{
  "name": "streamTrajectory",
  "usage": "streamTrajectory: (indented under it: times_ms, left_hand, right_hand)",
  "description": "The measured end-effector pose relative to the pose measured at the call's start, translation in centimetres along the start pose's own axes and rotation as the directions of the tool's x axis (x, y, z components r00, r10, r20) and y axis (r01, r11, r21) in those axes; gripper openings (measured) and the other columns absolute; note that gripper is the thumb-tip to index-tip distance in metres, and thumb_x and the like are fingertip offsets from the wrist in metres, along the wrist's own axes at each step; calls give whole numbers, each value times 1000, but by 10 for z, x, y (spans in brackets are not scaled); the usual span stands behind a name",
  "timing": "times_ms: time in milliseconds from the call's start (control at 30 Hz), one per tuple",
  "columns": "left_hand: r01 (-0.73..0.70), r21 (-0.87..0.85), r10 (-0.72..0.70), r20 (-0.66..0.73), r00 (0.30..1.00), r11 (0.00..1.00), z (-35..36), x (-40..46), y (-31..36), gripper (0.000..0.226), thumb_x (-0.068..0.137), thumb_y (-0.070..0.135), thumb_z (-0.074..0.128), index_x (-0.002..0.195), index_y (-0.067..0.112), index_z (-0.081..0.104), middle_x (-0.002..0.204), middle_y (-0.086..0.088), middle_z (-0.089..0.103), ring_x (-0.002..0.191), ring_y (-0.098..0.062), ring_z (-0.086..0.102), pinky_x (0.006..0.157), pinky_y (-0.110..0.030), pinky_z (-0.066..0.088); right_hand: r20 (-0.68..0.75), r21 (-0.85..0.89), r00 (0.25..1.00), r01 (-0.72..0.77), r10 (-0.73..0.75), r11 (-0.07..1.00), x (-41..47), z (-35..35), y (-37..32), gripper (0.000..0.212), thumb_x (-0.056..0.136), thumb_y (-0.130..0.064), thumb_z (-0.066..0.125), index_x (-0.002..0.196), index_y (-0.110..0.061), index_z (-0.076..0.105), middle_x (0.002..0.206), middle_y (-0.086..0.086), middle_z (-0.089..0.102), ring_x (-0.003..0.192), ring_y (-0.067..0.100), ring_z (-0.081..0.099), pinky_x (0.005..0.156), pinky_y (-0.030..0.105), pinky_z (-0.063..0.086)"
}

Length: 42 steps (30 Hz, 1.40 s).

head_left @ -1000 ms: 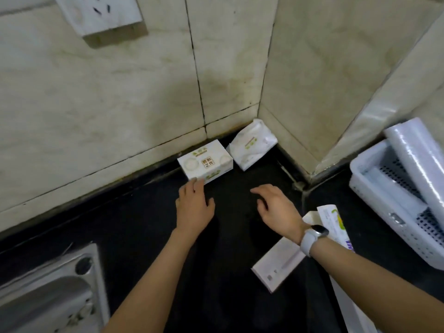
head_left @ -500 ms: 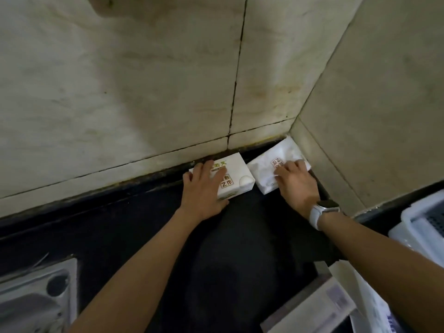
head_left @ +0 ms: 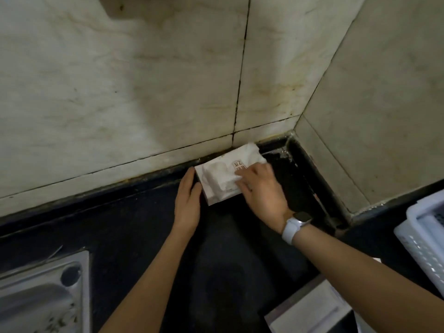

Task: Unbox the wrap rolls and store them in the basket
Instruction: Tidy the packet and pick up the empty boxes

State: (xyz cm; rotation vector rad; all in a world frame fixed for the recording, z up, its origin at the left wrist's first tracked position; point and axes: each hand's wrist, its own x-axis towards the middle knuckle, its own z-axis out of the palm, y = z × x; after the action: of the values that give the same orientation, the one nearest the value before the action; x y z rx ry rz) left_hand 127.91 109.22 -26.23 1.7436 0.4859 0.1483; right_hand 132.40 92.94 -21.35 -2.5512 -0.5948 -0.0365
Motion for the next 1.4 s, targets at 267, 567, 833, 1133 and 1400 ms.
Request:
streamTrajectory:
  times_ms: [267,567,833,1133,1400]
  left_hand:
    - [-30,5,29,112,993,1000,20,-34,5,62,95,47,32,145,35,-3,157,15,-1,139,3,3,112,-23,8]
    - [-40,207,11,143,990,978,19,-13,-4,57,98,37,23,146,28,-6,158,5,8,138,-13,22,104,-21,21]
    - [18,367,-57,94,994,930,13,-27,7,67,97,30,38,146,12,-3,158,-8,2,144,-19,7,115,-30,10]
    - [-102,360,-55,402,914,927,46,-172,16,56,93,30,46,143,19,23,152,-3,20,137,-17,26,112,-32,24]
    - [-567,563,29,694,720,601,105,-235,6,82,81,50,57,144,25,11,154,-6,13,135,-28,24,107,-45,27]
  right_hand:
    - [-221,261,945,-181,241,948,-5,8,8,57,90,-37,36,140,-14,23,146,15,25,133,25,25,106,33,21]
    - [134,562,956,-290,261,775,6,25,23,48,96,-19,33,142,-24,18,147,6,31,135,17,29,111,29,24]
    - [132,502,886,-447,445,741,-6,10,25,54,96,-29,36,144,-17,15,152,10,24,138,23,26,112,35,22]
    - [-348,336,786,-405,511,851,-193,-57,45,32,86,-19,42,117,-17,52,113,3,54,101,10,50,89,17,37]
    - [-115,-24,537,-842,835,538,-349,-44,50,78,76,-38,66,140,-19,26,138,10,37,124,32,38,99,48,36]
